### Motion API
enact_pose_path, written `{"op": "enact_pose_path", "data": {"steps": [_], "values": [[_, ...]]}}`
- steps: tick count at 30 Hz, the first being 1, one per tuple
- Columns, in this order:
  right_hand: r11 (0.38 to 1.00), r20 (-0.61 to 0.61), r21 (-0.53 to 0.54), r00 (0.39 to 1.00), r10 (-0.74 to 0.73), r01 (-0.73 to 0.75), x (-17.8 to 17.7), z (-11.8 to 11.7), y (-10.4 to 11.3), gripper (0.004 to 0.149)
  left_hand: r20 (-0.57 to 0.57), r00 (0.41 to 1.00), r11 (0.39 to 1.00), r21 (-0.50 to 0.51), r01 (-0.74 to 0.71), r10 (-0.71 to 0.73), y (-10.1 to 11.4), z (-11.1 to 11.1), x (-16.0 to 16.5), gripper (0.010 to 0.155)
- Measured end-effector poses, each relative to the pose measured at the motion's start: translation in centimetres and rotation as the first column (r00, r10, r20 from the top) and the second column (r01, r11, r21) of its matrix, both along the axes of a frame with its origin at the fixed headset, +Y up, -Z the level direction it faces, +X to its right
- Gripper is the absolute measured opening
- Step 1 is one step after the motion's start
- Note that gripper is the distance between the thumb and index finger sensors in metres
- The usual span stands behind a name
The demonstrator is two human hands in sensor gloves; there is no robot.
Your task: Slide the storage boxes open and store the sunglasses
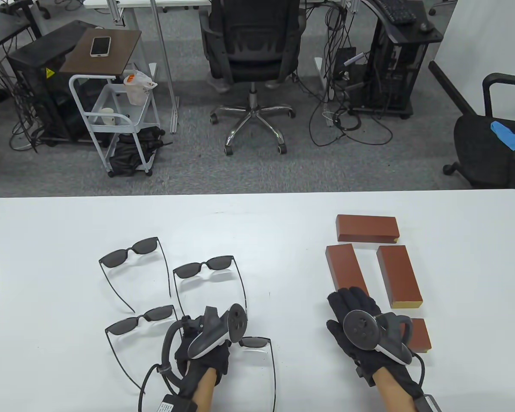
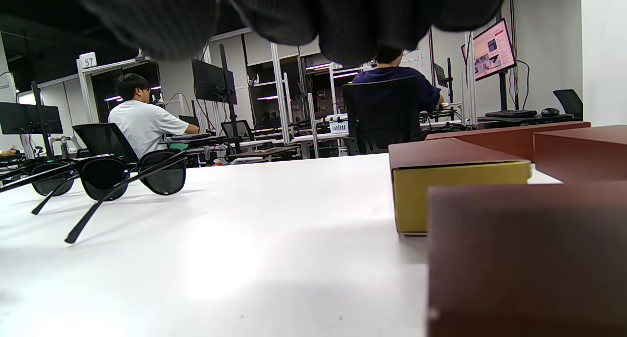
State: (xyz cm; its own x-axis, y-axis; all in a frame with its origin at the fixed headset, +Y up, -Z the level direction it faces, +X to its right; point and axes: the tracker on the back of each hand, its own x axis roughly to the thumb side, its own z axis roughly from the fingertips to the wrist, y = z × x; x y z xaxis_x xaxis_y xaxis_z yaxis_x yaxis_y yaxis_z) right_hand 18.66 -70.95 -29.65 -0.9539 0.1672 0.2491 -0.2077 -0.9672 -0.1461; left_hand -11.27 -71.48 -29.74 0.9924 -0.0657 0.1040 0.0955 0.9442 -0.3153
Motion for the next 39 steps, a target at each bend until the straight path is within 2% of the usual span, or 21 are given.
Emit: {"op": "enact_pose_path", "data": {"steps": [4, 7, 10, 14, 22, 24, 26, 28, 30, 31, 34, 36, 37, 38, 39], "values": [[1.000, -0.013, -0.009, 1.000, -0.006, 0.006, -0.1, 0.0, -0.1, 0.060, 0.060, 0.998, 0.998, 0.052, -0.030, 0.027, 0.9, 0.5, 1.2, 0.042], [0.999, -0.043, -0.020, 0.998, -0.043, 0.042, -0.2, -0.1, -0.1, 0.060, 0.101, 0.991, 0.984, 0.141, -0.105, 0.091, 1.7, 0.8, 1.6, 0.042], [0.992, -0.065, -0.045, 0.991, -0.120, 0.117, -0.3, -0.1, -0.1, 0.059, 0.151, 0.974, 0.942, 0.269, -0.202, 0.166, 2.7, 1.3, 1.7, 0.043], [0.963, -0.070, -0.087, 0.963, -0.259, 0.253, -0.6, -0.1, -0.1, 0.058, 0.204, 0.939, 0.883, 0.333, -0.331, 0.275, 3.5, 1.8, 1.7, 0.044], [0.868, -0.165, -0.196, 0.857, -0.488, 0.457, -1.6, 0.0, 0.0, 0.060, 0.275, 0.887, 0.843, 0.301, -0.445, 0.370, 4.2, 2.5, 2.3, 0.044], [0.846, -0.174, -0.206, 0.832, -0.527, 0.493, -1.8, 0.0, 0.0, 0.058, 0.283, 0.884, 0.842, 0.296, -0.450, 0.373, 4.3, 2.6, 2.5, 0.044], [0.813, -0.173, -0.216, 0.798, -0.577, 0.541, -2.0, 0.0, 0.0, 0.050, 0.285, 0.882, 0.845, 0.287, -0.452, 0.376, 4.5, 2.7, 2.5, 0.044], [0.765, -0.158, -0.222, 0.752, -0.640, 0.605, -1.9, 0.0, 0.0, 0.043, 0.282, 0.845, 0.818, 0.242, -0.521, 0.455, 4.6, 2.7, 2.3, 0.044], [0.712, -0.133, -0.221, 0.703, -0.699, 0.667, -1.6, 0.0, 0.1, 0.041, 0.261, 0.775, 0.750, 0.209, -0.627, 0.575, 4.7, 2.5, 1.7, 0.044], [0.693, -0.115, -0.206, 0.686, -0.718, 0.691, -1.4, 0.0, 0.2, 0.041, 0.233, 0.720, 0.698, 0.184, -0.692, 0.653, 4.6, 2.4, 1.2, 0.044], [0.690, -0.092, -0.160, 0.686, -0.722, 0.706, -1.0, 0.1, 0.4, 0.041, 0.164, 0.565, 0.550, 0.131, -0.825, 0.809, 3.9, 2.1, 0.2, 0.045], [0.684, -0.076, -0.138, 0.681, -0.728, 0.716, -0.9, 0.2, 0.5, 0.041, 0.111, 0.432, 0.424, 0.086, -0.901, 0.895, 3.1, 1.7, -0.4, 0.047], [0.670, -0.061, -0.129, 0.668, -0.741, 0.731, -0.9, 0.2, 0.6, 0.041, 0.066, 0.339, 0.336, 0.054, -0.940, 0.938, 2.6, 1.5, -0.8, 0.049], [0.664, -0.057, -0.128, 0.663, -0.746, 0.737, -0.8, 0.2, 0.6, 0.041, 0.042, 0.288, 0.286, 0.041, -0.957, 0.957, 2.3, 1.4, -0.9, 0.051], [0.645, -0.038, -0.120, 0.645, -0.763, 0.755, -0.8, 0.3, 0.6, 0.041, 0.004, 0.202, 0.202, 0.029, -0.979, 0.979, 1.8, 1.3, -1.2, 0.052]]}}
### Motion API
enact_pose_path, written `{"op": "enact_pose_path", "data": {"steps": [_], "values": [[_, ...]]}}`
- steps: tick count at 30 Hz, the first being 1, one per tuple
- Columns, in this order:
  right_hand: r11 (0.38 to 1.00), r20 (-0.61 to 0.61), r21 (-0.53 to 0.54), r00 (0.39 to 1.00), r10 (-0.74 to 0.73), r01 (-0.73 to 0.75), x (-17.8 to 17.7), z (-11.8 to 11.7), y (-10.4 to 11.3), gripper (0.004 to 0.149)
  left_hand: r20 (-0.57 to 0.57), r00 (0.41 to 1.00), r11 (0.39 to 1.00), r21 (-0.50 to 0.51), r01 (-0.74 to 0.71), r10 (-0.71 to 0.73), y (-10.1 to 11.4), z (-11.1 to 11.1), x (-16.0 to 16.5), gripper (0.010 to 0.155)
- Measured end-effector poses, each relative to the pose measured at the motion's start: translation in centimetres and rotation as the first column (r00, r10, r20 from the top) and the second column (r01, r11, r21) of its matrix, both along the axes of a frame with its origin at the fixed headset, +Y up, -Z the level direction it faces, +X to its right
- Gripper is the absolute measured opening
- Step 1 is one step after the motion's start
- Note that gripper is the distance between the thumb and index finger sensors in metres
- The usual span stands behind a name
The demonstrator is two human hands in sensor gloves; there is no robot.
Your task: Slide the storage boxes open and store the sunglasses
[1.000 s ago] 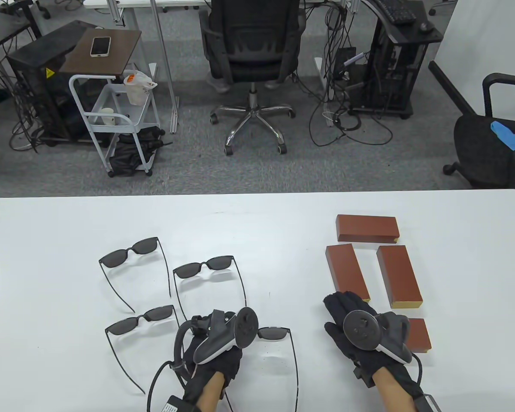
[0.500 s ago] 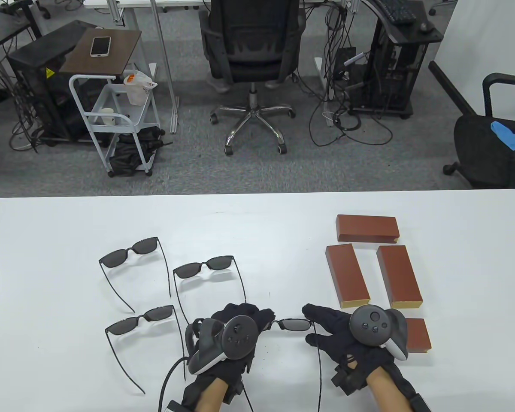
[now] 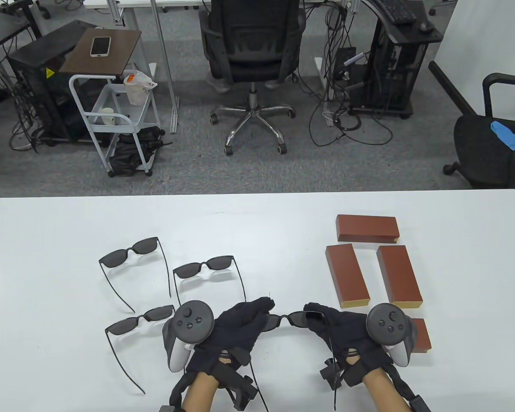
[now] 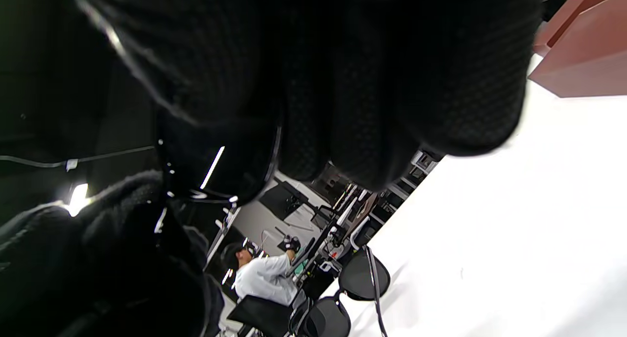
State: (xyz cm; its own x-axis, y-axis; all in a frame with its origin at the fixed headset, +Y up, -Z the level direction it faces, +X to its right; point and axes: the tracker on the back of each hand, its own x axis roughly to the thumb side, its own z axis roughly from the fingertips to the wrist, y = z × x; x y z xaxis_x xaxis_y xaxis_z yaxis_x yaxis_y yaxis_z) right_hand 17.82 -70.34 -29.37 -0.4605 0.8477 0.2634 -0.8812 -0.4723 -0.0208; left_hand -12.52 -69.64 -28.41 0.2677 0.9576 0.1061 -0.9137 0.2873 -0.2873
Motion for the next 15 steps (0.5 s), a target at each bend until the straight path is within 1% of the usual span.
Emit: {"op": "enact_pose_path", "data": {"steps": [1, 3, 5, 10, 13, 15], "values": [[1.000, 0.013, -0.005, 1.000, -0.015, 0.015, 0.0, 0.0, 0.0, 0.042, -0.004, 0.997, 0.997, -0.015, -0.078, 0.078, -0.4, -0.1, -0.3, 0.054], [0.998, 0.032, -0.031, 0.998, -0.051, 0.052, -0.1, 0.1, -0.1, 0.042, -0.014, 0.982, 0.981, -0.038, -0.191, 0.190, -1.0, -0.3, -0.6, 0.057], [0.995, 0.064, -0.043, 0.994, -0.091, 0.094, -0.2, 0.3, -0.2, 0.044, 0.004, 0.963, 0.961, -0.067, -0.269, 0.270, -1.4, -0.3, -0.6, 0.060], [0.974, 0.136, -0.092, 0.971, -0.196, 0.209, -0.2, 0.6, -0.4, 0.047, 0.046, 0.908, 0.904, -0.127, -0.409, 0.417, -2.2, -0.3, -0.2, 0.065], [0.944, 0.194, -0.144, 0.944, -0.268, 0.297, -0.1, 1.0, -0.8, 0.048, 0.072, 0.869, 0.865, -0.163, -0.474, 0.489, -2.3, -0.2, 0.3, 0.069], [0.915, 0.252, -0.193, 0.919, -0.303, 0.354, -0.1, 1.3, -1.1, 0.049, 0.102, 0.845, 0.842, -0.208, -0.498, 0.525, -2.3, -0.1, 0.7, 0.072]]}}
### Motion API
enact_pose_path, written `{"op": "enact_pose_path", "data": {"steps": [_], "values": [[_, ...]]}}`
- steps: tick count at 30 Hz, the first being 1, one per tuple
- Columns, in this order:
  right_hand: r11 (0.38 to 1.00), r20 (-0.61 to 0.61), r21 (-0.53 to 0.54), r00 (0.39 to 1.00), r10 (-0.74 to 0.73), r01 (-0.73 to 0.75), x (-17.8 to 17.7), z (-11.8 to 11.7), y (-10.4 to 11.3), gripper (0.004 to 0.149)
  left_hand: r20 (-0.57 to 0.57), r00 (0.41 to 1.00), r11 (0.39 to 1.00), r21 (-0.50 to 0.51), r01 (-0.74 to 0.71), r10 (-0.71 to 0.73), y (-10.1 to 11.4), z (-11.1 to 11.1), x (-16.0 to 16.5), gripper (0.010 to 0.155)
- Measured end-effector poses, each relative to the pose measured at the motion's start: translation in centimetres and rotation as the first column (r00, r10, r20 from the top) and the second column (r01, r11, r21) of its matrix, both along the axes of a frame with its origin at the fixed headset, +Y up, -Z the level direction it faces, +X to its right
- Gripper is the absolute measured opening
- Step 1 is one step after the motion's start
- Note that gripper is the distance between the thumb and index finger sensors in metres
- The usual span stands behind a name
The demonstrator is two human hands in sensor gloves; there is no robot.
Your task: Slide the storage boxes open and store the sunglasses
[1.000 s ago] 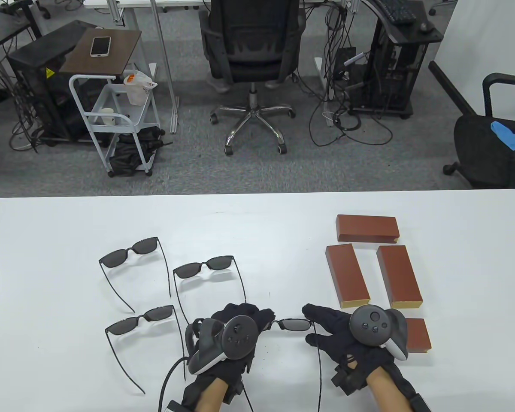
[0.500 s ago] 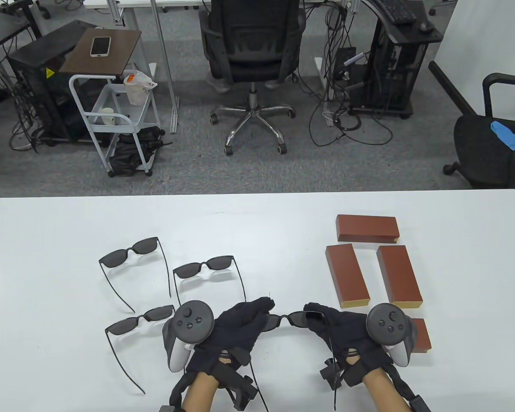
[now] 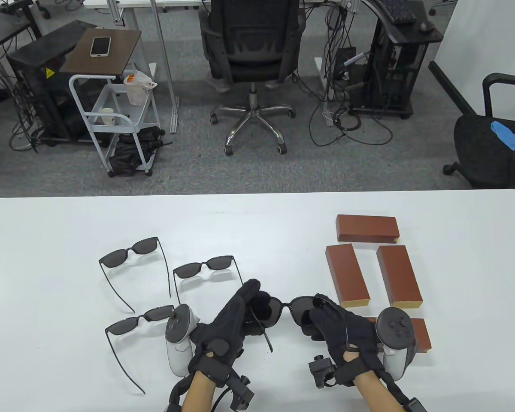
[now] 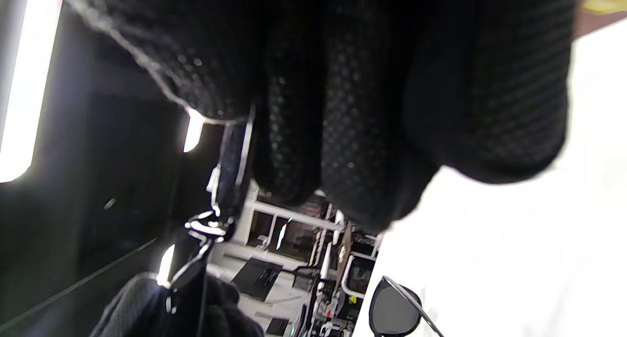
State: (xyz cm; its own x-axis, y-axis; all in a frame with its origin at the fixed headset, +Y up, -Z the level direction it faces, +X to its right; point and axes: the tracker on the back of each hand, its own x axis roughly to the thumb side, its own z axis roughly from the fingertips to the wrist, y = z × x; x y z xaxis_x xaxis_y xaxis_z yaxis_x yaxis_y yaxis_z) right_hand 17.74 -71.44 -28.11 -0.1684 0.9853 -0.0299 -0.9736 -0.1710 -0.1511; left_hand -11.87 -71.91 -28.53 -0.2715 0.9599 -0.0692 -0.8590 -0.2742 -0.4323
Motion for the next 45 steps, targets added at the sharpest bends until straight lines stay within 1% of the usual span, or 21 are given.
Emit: {"op": "enact_pose_path", "data": {"steps": [2, 5, 7, 10, 15, 19, 21, 24, 28, 29, 30, 32, 35, 36, 39, 45], "values": [[0.999, 0.024, -0.032, 0.999, -0.032, 0.033, 0.1, 0.2, -0.2, 0.052, 0.036, 0.999, 1.000, -0.017, -0.013, 0.013, -0.1, 0.1, 0.2, 0.073], [0.998, 0.027, -0.048, 0.999, -0.038, 0.040, 0.1, 0.3, -0.5, 0.055, 0.005, 1.000, 0.998, -0.057, 0.027, -0.027, -0.4, 0.2, 0.4, 0.071], [0.997, 0.033, -0.049, 0.998, -0.051, 0.053, 0.1, 0.3, -0.7, 0.053, -0.024, 0.998, 0.995, -0.080, 0.051, -0.053, -0.7, 0.4, 0.5, 0.069], [0.996, 0.034, -0.057, 0.997, -0.072, 0.074, 0.0, 0.3, -1.0, 0.051, -0.051, 0.998, 0.993, -0.115, 0.041, -0.047, -0.9, 0.6, 0.7, 0.069], [0.999, 0.028, -0.017, 0.999, -0.046, 0.046, 0.0, 0.2, -1.0, 0.050, -0.110, 0.991, 0.986, -0.155, 0.059, -0.077, -1.2, 0.7, 0.5, 0.066], [0.999, 0.004, 0.024, 0.999, -0.040, 0.040, -0.2, 0.2, -1.1, 0.052, -0.135, 0.987, 0.984, -0.162, 0.070, -0.093, -1.3, 0.8, 0.4, 0.065], [0.998, 0.000, 0.021, 0.999, -0.050, 0.050, -0.3, 0.1, -1.2, 0.052, -0.157, 0.983, 0.979, -0.191, 0.066, -0.097, -1.5, 1.0, 0.3, 0.066], [0.997, -0.065, 0.064, 0.997, -0.038, 0.043, -0.6, -0.2, -1.2, 0.054, -0.198, 0.978, 0.969, -0.247, 0.019, -0.070, -1.8, 1.4, 0.2, 0.066], [0.993, -0.128, 0.117, 0.992, -0.008, 0.023, -0.8, -0.5, -1.2, 0.060, -0.203, 0.975, 0.970, -0.238, 0.039, -0.089, -2.0, 1.2, -0.1, 0.066], [0.990, -0.165, 0.140, 0.986, -0.004, 0.028, -0.8, -0.6, -1.3, 0.064, -0.206, 0.974, 0.969, -0.242, 0.044, -0.095, -2.0, 1.2, -0.2, 0.066], [0.986, -0.198, 0.162, 0.980, -0.003, 0.036, -0.8, -0.8, -1.4, 0.071, -0.213, 0.972, 0.968, -0.246, 0.043, -0.097, -2.0, 1.2, -0.2, 0.066], [0.986, -0.241, 0.146, 0.970, -0.041, 0.078, -0.7, -0.9, -1.7, 0.078, -0.221, 0.970, 0.967, -0.252, 0.040, -0.098, -2.1, 1.1, -0.3, 0.066], [0.970, -0.263, 0.100, 0.946, -0.190, 0.222, -0.8, -1.0, -2.6, 0.081, -0.221, 0.968, 0.965, -0.256, 0.058, -0.117, -2.0, 1.2, -0.3, 0.065], [0.964, -0.276, 0.087, 0.936, -0.217, 0.250, -0.9, -1.0, -2.7, 0.082, -0.229, 0.965, 0.964, -0.258, 0.066, -0.127, -2.0, 1.2, -0.3, 0.065], [0.962, -0.282, 0.079, 0.932, -0.230, 0.261, -0.8, -1.0, -2.9, 0.079, -0.260, 0.950, 0.959, -0.264, 0.101, -0.171, -1.8, 1.1, -0.4, 0.063], [0.972, -0.246, 0.083, 0.950, -0.195, 0.221, -0.3, -1.1, -2.9, 0.067, -0.313, 0.920, 0.952, -0.266, 0.153, -0.235, -1.8, 1.0, -0.8, 0.058]]}}
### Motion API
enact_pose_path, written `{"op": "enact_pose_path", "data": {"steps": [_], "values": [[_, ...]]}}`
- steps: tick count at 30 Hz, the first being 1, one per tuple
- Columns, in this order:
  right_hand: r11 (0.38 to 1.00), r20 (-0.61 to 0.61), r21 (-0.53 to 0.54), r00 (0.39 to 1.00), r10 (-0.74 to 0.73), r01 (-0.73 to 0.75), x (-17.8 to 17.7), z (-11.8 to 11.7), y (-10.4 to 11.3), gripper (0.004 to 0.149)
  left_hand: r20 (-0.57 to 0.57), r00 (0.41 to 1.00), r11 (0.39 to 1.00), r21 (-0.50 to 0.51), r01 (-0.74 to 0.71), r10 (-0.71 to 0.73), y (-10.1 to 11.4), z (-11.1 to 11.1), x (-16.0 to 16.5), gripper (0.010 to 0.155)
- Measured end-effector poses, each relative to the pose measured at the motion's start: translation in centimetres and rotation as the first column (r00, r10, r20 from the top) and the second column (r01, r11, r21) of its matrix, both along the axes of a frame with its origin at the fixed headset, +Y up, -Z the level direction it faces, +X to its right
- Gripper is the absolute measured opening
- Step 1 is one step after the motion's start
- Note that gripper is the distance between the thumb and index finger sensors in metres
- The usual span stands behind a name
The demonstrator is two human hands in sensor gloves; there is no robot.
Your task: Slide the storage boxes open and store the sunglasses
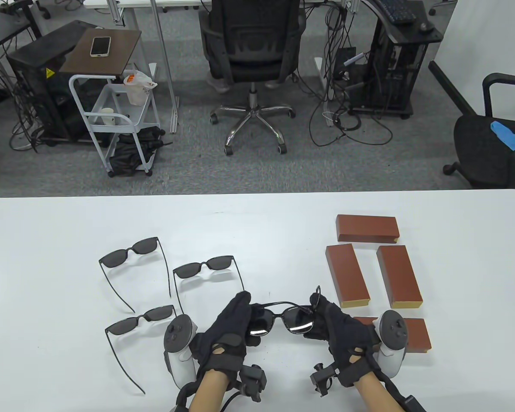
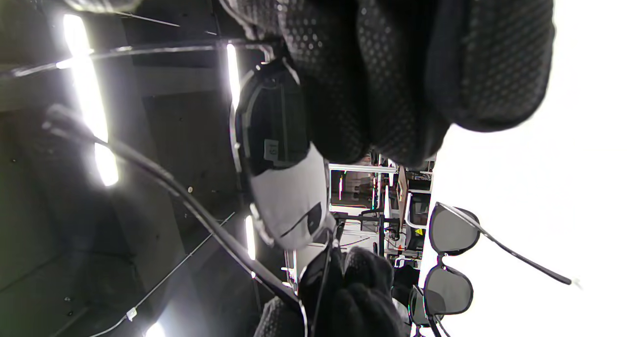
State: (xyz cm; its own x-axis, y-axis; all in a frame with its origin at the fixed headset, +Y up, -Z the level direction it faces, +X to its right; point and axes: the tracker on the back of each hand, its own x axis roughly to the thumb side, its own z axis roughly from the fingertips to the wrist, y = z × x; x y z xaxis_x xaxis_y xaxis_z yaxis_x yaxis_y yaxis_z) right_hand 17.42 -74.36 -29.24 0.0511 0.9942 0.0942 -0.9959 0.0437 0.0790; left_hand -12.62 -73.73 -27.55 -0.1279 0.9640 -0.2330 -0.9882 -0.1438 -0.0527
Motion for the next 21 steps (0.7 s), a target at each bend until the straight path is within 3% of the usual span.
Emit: {"op": "enact_pose_path", "data": {"steps": [21], "values": [[0.998, 0.039, -0.048, 0.999, 0.033, -0.031, 0.57, -0.01, -0.06, 0.053, -0.031, 0.998, 0.998, 0.030, 0.058, -0.057, -0.06, -0.28, -0.28, 0.055]]}}
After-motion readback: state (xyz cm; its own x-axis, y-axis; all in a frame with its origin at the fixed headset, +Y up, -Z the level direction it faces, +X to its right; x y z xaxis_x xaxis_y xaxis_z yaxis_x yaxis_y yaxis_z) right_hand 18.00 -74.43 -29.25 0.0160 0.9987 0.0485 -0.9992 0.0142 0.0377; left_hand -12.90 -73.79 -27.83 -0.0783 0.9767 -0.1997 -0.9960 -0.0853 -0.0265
